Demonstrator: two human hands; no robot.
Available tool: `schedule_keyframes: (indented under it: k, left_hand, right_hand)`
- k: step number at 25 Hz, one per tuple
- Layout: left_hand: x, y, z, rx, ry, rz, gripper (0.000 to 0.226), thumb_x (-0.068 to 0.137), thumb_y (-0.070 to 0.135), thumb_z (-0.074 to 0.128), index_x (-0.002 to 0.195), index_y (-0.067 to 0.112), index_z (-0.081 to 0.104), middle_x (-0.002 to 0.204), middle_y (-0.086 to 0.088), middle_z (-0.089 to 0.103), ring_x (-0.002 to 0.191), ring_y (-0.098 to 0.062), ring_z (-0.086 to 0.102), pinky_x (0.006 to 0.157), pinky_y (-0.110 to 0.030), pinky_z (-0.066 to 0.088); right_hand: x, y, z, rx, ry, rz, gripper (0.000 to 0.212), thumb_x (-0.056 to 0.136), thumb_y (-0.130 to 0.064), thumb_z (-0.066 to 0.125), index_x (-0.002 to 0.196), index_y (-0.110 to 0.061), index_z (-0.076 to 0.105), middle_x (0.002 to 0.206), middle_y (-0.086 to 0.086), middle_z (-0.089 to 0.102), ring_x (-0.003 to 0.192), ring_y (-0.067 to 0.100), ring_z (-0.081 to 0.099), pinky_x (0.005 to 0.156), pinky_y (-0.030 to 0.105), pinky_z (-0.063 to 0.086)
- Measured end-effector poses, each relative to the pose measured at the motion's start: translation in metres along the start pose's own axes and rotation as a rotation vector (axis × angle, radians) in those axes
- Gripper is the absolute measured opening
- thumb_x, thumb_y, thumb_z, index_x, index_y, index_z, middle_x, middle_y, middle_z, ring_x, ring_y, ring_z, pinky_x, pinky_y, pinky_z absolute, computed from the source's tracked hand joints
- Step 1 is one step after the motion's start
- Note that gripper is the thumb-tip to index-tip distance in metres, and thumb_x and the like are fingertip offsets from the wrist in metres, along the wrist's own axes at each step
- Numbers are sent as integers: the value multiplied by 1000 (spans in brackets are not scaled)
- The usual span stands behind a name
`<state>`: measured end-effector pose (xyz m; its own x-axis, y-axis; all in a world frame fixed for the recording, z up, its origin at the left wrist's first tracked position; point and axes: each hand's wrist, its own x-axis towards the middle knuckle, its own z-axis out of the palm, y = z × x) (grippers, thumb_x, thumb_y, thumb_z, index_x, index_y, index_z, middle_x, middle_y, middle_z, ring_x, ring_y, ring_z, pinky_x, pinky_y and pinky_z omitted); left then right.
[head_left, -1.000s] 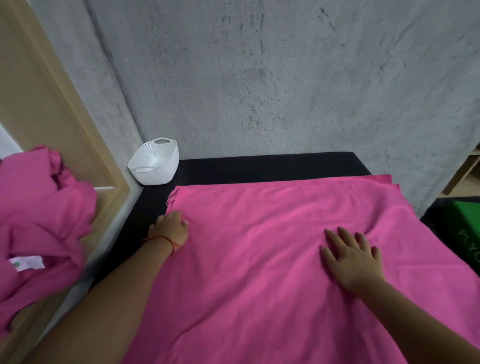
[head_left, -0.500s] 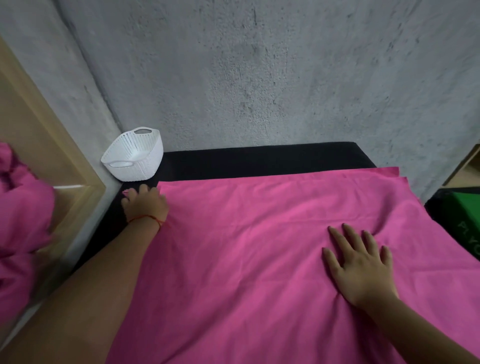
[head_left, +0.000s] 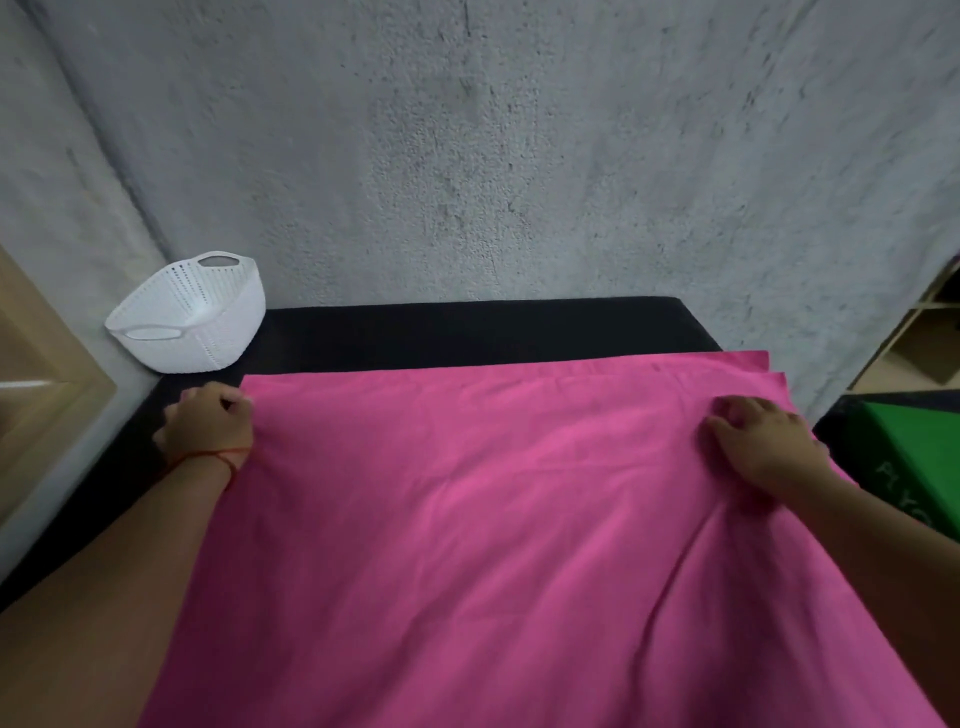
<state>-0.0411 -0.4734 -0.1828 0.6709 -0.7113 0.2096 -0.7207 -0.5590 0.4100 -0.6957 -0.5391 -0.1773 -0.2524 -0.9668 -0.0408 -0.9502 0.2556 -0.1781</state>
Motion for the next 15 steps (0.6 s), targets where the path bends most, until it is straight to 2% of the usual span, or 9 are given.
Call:
schedule_keyframes:
  k: [2, 4, 6, 7, 8, 10, 12, 13, 15]
  left_hand:
    - [-2, 1, 4, -9, 44, 22, 19, 98, 28, 56, 106, 19, 71, 128, -23, 56, 118, -51, 49, 99, -61, 41]
    - [-5, 4, 8, 19, 100, 50, 16, 98, 26, 59, 106, 19, 71, 133, -23, 53, 122, -52, 45, 99, -64, 40]
    - [-9, 8, 9, 55, 145, 72, 15, 97, 26, 61, 107, 20, 71, 136, -21, 52, 122, -53, 43, 98, -64, 40]
    - [-10, 9, 9, 63, 156, 62, 15, 97, 27, 61, 107, 20, 70, 137, -19, 51, 121, -53, 44, 98, -64, 40]
    - [-11, 9, 10, 75, 159, 44, 15, 98, 29, 61, 106, 19, 70, 136, -18, 50, 120, -52, 44, 97, -62, 40]
    - [-13, 7, 11, 159, 196, 52, 17, 97, 30, 62, 103, 17, 71, 130, -20, 52, 116, -50, 46, 96, -58, 40]
    - [-14, 9, 11, 250, 260, 122, 17, 95, 28, 62, 99, 15, 71, 121, -22, 55, 110, -47, 48, 94, -55, 39]
    - [-14, 10, 9, 258, 276, 142, 16, 95, 27, 62, 99, 14, 71, 118, -22, 57, 108, -46, 49, 94, -55, 39]
    - [-11, 14, 1, 179, 287, 113, 15, 98, 26, 59, 100, 14, 67, 112, -23, 62, 108, -46, 51, 94, -55, 39]
  right_hand:
    - [28, 5, -6, 80, 45, 144, 72, 89, -73, 38, 145, -30, 51, 149, 17, 53, 133, 46, 52, 114, 60, 41]
    - [49, 10, -15, 239, 130, 307, 67, 94, -57, 48, 143, -12, 50, 143, 28, 55, 131, 51, 52, 112, 61, 43]
    - [70, 23, -18, 335, 147, 404, 62, 92, -45, 55, 130, 4, 59, 132, 36, 61, 122, 53, 60, 105, 55, 49]
    - [84, 34, -12, 348, 136, 418, 55, 94, -40, 57, 122, 7, 65, 127, 37, 64, 118, 54, 63, 100, 53, 52]
    - [100, 51, -4, 373, 114, 411, 46, 96, -37, 58, 111, 4, 71, 121, 35, 67, 113, 53, 65, 97, 52, 54]
    - [128, 80, 14, 444, 154, 344, 40, 86, -47, 63, 94, -10, 75, 103, 22, 75, 98, 46, 73, 89, 57, 61]
    - [148, 103, 26, 518, 263, 269, 47, 73, -59, 59, 108, -31, 72, 94, 4, 78, 89, 37, 75, 82, 58, 64]
    - [149, 103, 24, 536, 301, 242, 51, 74, -60, 54, 115, -36, 69, 96, 1, 78, 90, 35, 75, 84, 56, 64]
    - [145, 89, 9, 529, 384, 192, 58, 78, -58, 45, 125, -30, 66, 103, 3, 78, 98, 35, 74, 91, 54, 62]
